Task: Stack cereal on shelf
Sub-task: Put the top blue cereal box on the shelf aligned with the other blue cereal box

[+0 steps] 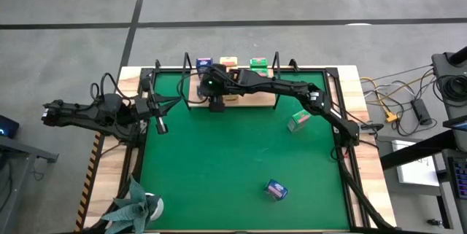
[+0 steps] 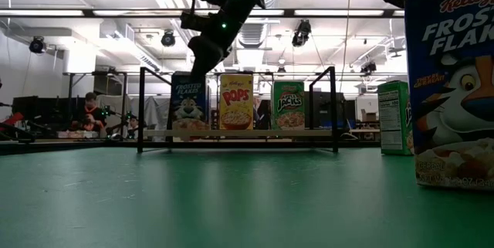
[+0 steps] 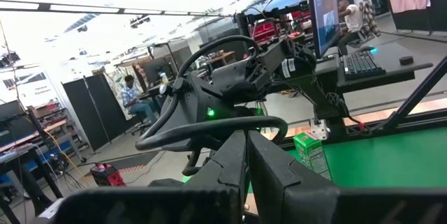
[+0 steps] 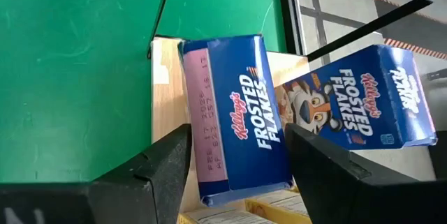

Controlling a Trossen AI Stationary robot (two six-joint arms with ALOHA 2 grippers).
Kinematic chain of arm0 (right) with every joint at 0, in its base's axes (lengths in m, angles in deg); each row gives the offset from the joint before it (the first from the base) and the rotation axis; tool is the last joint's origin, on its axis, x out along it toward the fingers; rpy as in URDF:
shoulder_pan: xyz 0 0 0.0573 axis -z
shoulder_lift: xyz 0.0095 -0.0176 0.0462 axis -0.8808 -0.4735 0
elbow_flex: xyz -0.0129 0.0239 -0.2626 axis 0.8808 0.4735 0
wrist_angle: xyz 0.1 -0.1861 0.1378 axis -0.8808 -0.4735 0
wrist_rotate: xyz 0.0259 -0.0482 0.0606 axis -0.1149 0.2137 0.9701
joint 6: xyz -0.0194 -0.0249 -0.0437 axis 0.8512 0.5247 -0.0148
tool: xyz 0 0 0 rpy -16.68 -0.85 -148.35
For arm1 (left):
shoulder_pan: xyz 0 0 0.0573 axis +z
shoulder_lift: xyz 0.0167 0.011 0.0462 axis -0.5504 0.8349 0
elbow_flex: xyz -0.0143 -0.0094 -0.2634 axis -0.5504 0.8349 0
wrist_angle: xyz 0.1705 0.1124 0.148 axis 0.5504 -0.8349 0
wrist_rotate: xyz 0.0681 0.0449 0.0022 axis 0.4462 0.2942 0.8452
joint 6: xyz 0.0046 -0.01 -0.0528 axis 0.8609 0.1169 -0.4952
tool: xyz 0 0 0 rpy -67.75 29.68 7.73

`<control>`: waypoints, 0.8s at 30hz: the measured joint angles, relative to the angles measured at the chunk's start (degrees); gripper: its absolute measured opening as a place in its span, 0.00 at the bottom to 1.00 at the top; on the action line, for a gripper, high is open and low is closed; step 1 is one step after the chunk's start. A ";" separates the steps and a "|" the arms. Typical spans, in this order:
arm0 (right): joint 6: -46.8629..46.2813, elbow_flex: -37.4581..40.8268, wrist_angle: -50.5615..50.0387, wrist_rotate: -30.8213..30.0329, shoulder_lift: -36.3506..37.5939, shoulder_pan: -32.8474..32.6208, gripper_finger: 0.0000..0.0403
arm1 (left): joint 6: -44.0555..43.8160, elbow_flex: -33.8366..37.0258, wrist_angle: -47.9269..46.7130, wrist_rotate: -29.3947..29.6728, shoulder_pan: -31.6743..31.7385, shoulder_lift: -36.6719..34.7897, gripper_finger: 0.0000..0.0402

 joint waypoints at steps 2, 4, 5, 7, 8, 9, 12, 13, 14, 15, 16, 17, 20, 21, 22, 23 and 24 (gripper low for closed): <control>-0.02 0.00 0.59 -0.01 0.00 0.11 0.55 | 0.00 0.00 0.00 0.00 0.00 0.00 0.00; -0.05 -0.09 1.35 -0.02 0.00 0.14 0.55 | 0.00 0.00 0.02 0.00 0.00 0.00 0.00; -0.03 -0.31 1.28 -0.02 0.00 0.22 0.55 | 0.00 0.00 0.00 0.00 0.00 0.00 0.00; -0.03 -0.74 1.44 -0.02 0.00 0.24 0.55 | 0.00 0.00 0.00 0.00 0.00 0.00 0.00; -0.03 -0.83 1.57 -0.02 0.06 0.24 0.55 | 0.00 0.00 0.00 0.00 0.00 0.00 0.00; -0.03 -0.91 1.46 -0.04 0.11 0.26 0.55 | 0.00 0.00 0.00 0.00 0.00 0.00 0.00; -0.02 -1.64 1.00 -0.06 0.11 0.26 0.55 | 0.00 0.00 -0.01 0.00 0.00 0.07 0.00; 0.01 -1.84 1.00 -0.11 0.15 0.26 0.55 | 0.00 0.00 -0.01 -0.02 0.02 0.07 0.00; 0.03 -1.84 1.05 -0.26 0.31 0.24 0.55 | 0.00 0.00 -0.01 -0.02 0.00 0.07 0.00; 0.06 -1.84 0.89 -0.46 0.58 0.24 0.55 | 0.00 0.00 0.00 -0.02 0.00 0.12 0.00; 0.06 -1.84 0.79 -0.48 0.86 0.24 0.55 | 0.00 0.00 0.01 -0.01 0.00 0.28 0.00; -0.01 -1.84 0.53 -0.50 1.20 0.18 0.55 | 0.00 0.00 0.00 -0.02 0.02 0.38 0.00; -0.58 -1.84 -2.54 -0.62 3.01 -0.20 0.55 | 0.00 0.00 -0.11 -0.02 0.02 0.44 0.00; -1.23 -1.84 -3.65 -0.61 3.70 -0.42 0.55 | 0.00 0.00 -0.11 -0.02 0.02 0.52 0.00; -2.19 -1.84 -4.83 -0.58 4.57 -0.66 0.55 | 0.00 0.00 -0.09 -0.02 0.04 0.69 0.00; -3.06 -1.84 -6.72 -0.56 5.50 -0.92 0.55 | 0.00 0.00 -0.01 -0.02 0.04 0.83 0.00; -3.74 -1.84 -8.75 -0.56 6.28 -1.28 0.54 | -0.02 0.00 0.07 -0.02 0.04 0.98 0.00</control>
